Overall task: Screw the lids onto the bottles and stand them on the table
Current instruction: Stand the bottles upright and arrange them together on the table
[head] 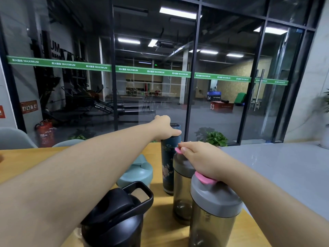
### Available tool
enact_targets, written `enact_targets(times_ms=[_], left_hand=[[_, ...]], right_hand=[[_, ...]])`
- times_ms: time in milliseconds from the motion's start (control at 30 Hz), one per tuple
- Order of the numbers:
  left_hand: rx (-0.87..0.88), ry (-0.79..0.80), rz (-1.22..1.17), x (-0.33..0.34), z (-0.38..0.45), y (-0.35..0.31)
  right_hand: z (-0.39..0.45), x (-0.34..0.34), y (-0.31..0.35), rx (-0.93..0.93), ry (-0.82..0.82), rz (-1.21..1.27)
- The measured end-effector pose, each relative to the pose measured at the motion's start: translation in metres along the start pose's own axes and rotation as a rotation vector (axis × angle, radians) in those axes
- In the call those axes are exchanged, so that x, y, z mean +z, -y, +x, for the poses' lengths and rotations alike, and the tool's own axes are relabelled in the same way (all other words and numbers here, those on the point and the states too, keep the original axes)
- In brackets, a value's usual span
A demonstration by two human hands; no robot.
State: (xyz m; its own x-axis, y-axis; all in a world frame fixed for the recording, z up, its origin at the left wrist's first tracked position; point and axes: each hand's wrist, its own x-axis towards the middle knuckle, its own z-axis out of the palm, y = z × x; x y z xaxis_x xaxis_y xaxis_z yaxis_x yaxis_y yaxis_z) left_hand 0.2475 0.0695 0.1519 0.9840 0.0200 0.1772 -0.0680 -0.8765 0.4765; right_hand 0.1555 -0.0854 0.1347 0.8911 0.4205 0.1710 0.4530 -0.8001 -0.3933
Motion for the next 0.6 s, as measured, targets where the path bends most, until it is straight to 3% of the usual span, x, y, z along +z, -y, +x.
enact_targets(times_ms=[600], left_hand=[[0.089,0.044,0.043,0.012,-0.003,-0.017]], right_hand=[[0.011,0.005,-0.01,-0.077,0.0,-0.066]])
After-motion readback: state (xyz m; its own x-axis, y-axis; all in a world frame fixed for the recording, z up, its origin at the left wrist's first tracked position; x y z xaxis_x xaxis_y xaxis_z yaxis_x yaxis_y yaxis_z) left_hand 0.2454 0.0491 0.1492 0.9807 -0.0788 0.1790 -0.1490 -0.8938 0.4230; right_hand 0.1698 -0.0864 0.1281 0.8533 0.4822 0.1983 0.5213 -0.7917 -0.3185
